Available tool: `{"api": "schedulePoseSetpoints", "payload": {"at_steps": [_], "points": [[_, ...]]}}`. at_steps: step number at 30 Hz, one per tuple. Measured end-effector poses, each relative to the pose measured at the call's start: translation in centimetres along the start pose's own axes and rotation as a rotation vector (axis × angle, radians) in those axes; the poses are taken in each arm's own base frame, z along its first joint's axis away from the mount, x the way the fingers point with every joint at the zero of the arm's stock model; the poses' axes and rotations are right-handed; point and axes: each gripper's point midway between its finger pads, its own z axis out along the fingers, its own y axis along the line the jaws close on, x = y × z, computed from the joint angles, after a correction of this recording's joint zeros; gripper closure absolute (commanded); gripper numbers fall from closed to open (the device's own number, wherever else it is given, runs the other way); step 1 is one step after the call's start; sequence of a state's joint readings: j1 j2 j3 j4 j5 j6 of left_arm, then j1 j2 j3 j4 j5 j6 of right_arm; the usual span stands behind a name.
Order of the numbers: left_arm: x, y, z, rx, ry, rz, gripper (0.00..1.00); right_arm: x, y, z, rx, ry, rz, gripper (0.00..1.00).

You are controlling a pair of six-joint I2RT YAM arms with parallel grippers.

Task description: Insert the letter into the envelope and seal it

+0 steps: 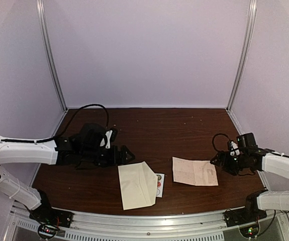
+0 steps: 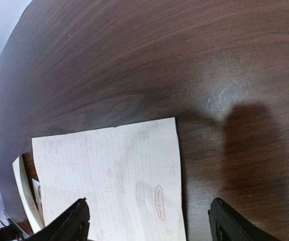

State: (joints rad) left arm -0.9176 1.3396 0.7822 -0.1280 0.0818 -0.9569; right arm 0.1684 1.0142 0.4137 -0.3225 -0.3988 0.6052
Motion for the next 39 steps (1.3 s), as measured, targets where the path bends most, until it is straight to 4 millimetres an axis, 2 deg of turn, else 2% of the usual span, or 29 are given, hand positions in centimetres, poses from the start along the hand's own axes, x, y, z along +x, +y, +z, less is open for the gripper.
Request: {"api": "schedulePoseSetpoints", "payload": {"at_steps": [5,9,16,24,29,33,39], "points": [[-0.1,-0.5,0.0,0.015,-0.005,-0.001,0.19,1.1,-0.5,0.6,-0.006,0.032,0.018,0.20],[-0.5,-2.8,0.8,0.069,-0.013,0.014,0.25,1.3,-0.3,0.8,-0.029,0.037,0.025,0.20],[0.6,-7.7,5.2,0.167,0.036,0.056,0.30,2.2,-0.5,1.3,-0.049,0.058,0.037,0.23],[2.3,-11.0,10.9,0.261,0.111,0.059,0.35,2.5,0.1,1.6,-0.098,0.057,0.039,0.25],[3.5,-11.0,14.3,0.270,0.156,0.046,0.38,2.6,0.3,1.6,-0.110,0.060,0.044,0.25],[4.7,-9.9,16.1,0.240,0.192,0.028,0.39,2.6,0.3,1.6,-0.111,0.062,0.045,0.25],[5.8,-9.5,17.9,0.227,0.224,0.007,0.42,2.7,0.4,1.6,-0.114,0.065,0.044,0.25]]}}
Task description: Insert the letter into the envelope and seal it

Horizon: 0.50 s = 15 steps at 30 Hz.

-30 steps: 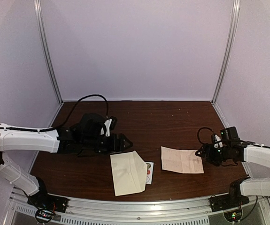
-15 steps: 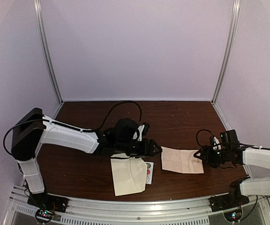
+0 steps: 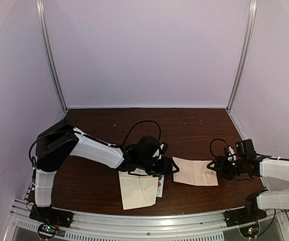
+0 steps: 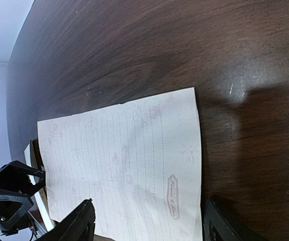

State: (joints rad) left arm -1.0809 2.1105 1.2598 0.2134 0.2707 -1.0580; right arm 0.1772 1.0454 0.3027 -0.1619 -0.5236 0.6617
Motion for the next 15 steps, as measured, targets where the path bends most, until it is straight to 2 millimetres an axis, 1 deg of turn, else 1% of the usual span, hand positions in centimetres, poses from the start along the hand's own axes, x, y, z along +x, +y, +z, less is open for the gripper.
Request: {"api": "schedulePoseSetpoints", "payload": {"at_steps": [3,7,9,12,13,14,15], "points": [[0.3,-0.1,0.7,0.005,0.011,-0.010,0.48,0.0,0.0,0.0,-0.001,0.002,-0.001,0.25],[0.9,0.0,1.6,0.010,0.033,-0.022,0.52,0.0,0.1,0.0,-0.001,0.002,-0.001,0.25],[1.2,0.2,1.9,0.007,0.042,-0.029,0.57,0.1,0.1,0.0,-0.002,0.003,-0.002,0.25],[1.3,0.3,2.1,0.007,0.047,-0.039,0.70,0.1,0.1,0.0,-0.003,0.004,-0.003,0.25],[1.3,0.2,2.1,0.011,0.046,-0.044,0.76,0.1,0.1,0.0,-0.004,0.004,-0.002,0.26],[1.2,0.1,2.2,0.014,0.044,-0.047,0.86,0.1,0.2,0.0,-0.004,0.005,-0.001,0.26],[1.1,0.0,2.2,0.019,0.041,-0.044,0.94,0.1,0.2,0.0,-0.004,0.005,0.000,0.25]]}}
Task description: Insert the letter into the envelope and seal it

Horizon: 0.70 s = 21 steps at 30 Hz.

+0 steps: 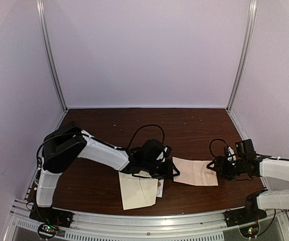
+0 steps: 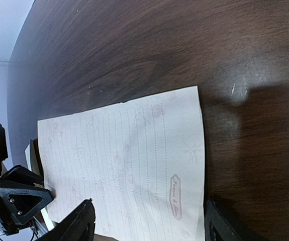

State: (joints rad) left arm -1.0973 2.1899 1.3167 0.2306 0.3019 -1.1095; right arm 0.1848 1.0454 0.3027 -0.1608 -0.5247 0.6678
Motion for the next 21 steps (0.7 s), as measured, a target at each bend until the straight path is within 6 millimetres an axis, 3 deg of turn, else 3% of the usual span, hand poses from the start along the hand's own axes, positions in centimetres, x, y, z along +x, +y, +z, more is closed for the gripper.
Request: {"api": "schedulePoseSetpoints", "payload": {"at_steps": [1,7,11,15,19,21], "points": [[-0.1,-0.2,0.0,0.005,-0.003,-0.003,1.00,0.0,0.0,0.0,0.000,-0.001,0.002,0.25],[-0.7,-1.2,-0.3,0.017,-0.036,0.036,1.00,0.0,0.3,-0.6,0.001,-0.005,0.014,0.19],[-2.1,-3.9,-2.9,0.037,-0.090,0.116,1.00,-1.9,2.3,-2.3,-0.021,-0.063,-0.011,0.13],[-4.8,-10.9,-9.1,0.145,-0.197,0.258,1.00,-4.4,5.7,-4.7,-0.110,-0.161,-0.064,0.08],[-6.1,-16.7,-16.2,0.230,-0.295,0.390,1.00,-4.8,9.5,-7.1,-0.272,-0.207,-0.129,0.01],[-6.1,-18.5,-18.9,0.263,-0.324,0.445,1.00,-4.7,11.5,-8.4,-0.368,-0.219,-0.164,0.00]]}}
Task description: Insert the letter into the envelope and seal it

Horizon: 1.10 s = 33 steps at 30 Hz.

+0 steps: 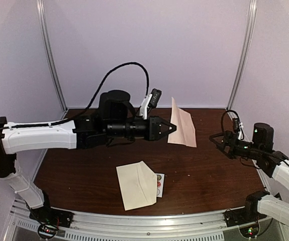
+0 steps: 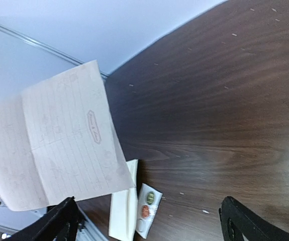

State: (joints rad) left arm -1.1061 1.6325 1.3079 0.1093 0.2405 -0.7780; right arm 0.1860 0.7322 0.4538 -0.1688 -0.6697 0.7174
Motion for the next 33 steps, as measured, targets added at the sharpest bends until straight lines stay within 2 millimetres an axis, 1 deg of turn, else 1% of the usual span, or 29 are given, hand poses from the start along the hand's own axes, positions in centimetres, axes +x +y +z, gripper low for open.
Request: {"api": "schedulePoseSetpoints", "payload": {"at_steps": [2,4,6,10,12,14,16,19,21,26,30,33], "points": [[-1.0,-1.8,-1.8,0.039,-0.014,0.052,1.00,-0.5,2.8,-0.6,-0.121,-0.011,-0.036,0.00],[-1.1,-2.8,-3.2,0.068,-0.012,0.091,1.00,-0.6,5.1,-1.0,-0.227,-0.007,-0.063,0.00],[-0.9,-3.6,-4.5,0.092,-0.005,0.126,1.00,-0.2,6.8,-1.2,-0.302,0.009,-0.082,0.00],[-0.4,-4.6,-6.3,0.125,0.010,0.169,1.00,1.4,10.4,-1.6,-0.448,0.073,-0.121,0.00],[-0.3,-5.0,-6.8,0.139,0.014,0.183,1.00,2.4,12.2,-1.7,-0.515,0.108,-0.143,0.02],[-0.3,-5.4,-7.2,0.153,0.015,0.194,1.00,3.2,13.5,-1.8,-0.565,0.132,-0.156,0.04],[-0.5,-5.7,-7.5,0.163,0.011,0.202,1.00,3.6,14.4,-1.9,-0.598,0.146,-0.166,0.07],[-0.6,-6.1,-7.8,0.176,0.009,0.209,1.00,3.5,15.4,-1.9,-0.627,0.140,-0.175,0.12],[-0.5,-6.2,-8.0,0.184,0.011,0.211,1.00,3.3,15.7,-1.9,-0.640,0.130,-0.177,0.12],[0.0,-6.4,-8.0,0.201,0.029,0.210,1.00,2.6,16.4,-2.0,-0.667,0.098,-0.178,0.19],[0.3,-6.2,-8.0,0.203,0.037,0.207,1.00,2.3,17.0,-2.3,-0.688,0.080,-0.188,0.27],[0.4,-6.1,-8.0,0.202,0.039,0.206,1.00,2.2,17.1,-2.4,-0.696,0.075,-0.191,0.37]]}}
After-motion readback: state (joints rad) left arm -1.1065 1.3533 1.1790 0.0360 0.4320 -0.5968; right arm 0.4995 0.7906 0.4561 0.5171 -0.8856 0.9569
